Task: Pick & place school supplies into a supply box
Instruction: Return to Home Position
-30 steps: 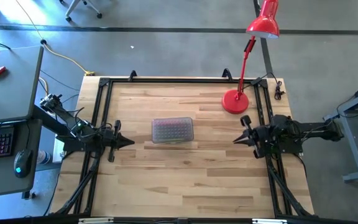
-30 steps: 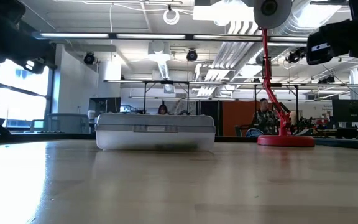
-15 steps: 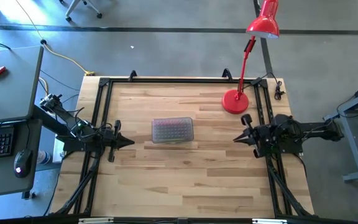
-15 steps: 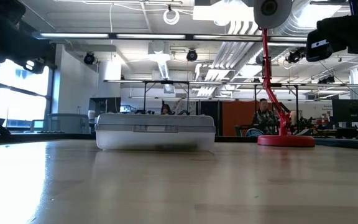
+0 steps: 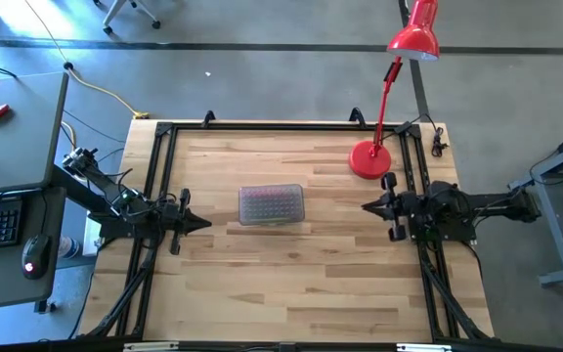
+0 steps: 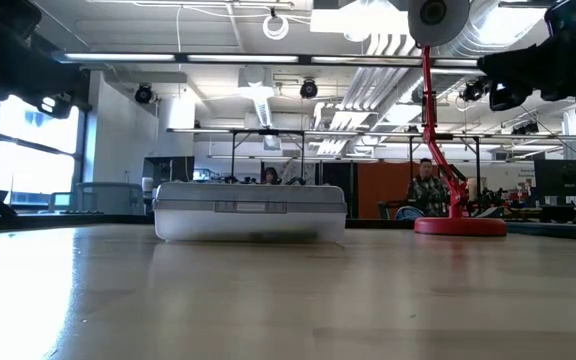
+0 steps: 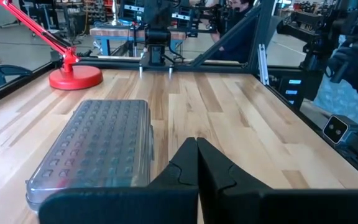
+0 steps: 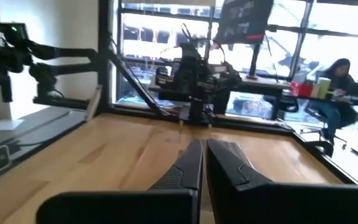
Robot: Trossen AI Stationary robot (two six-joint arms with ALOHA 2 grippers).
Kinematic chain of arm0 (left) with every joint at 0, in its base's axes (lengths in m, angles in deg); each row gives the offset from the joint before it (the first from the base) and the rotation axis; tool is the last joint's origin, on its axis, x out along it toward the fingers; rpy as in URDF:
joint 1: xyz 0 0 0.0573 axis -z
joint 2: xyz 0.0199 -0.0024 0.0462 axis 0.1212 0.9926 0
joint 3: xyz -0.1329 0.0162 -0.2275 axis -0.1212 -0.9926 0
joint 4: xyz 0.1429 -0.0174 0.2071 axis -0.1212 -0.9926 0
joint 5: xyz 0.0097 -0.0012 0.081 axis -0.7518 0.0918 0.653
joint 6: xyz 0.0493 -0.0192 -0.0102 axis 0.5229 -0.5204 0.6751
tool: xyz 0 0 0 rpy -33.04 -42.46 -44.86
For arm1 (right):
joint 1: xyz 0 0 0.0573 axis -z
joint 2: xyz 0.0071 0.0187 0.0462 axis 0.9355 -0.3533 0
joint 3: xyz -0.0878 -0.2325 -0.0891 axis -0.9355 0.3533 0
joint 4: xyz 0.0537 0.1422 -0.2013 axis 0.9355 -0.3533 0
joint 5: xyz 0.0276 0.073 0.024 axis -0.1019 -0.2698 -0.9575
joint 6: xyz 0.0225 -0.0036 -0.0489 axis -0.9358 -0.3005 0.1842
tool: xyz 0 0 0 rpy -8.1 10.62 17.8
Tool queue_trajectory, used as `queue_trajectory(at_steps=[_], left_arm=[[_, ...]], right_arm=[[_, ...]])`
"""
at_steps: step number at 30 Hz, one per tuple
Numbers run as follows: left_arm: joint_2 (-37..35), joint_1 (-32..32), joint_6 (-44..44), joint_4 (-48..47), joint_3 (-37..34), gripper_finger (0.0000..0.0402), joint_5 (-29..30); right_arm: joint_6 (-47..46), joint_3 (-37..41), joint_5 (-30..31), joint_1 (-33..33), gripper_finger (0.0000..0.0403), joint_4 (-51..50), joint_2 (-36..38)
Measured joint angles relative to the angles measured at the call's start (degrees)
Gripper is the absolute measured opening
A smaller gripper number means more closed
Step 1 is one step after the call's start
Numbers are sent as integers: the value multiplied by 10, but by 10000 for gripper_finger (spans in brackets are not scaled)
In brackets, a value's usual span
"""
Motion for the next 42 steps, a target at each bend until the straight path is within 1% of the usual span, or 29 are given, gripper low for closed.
queue_trajectory(at_steps=[4,7,12,42], left_arm=[[0,0,0,0,0,26,0],[0,0,0,0,0,26,0],[0,0,0,0,0,26,0],[0,0,0,0,0,26,0]], right_arm=[[-13,0,4,0,0,-14,0],[-32,0,4,0,0,-49,-1],[-34,0,4,0,0,-69,0],[-34,0,4,0,0,-67,0]])
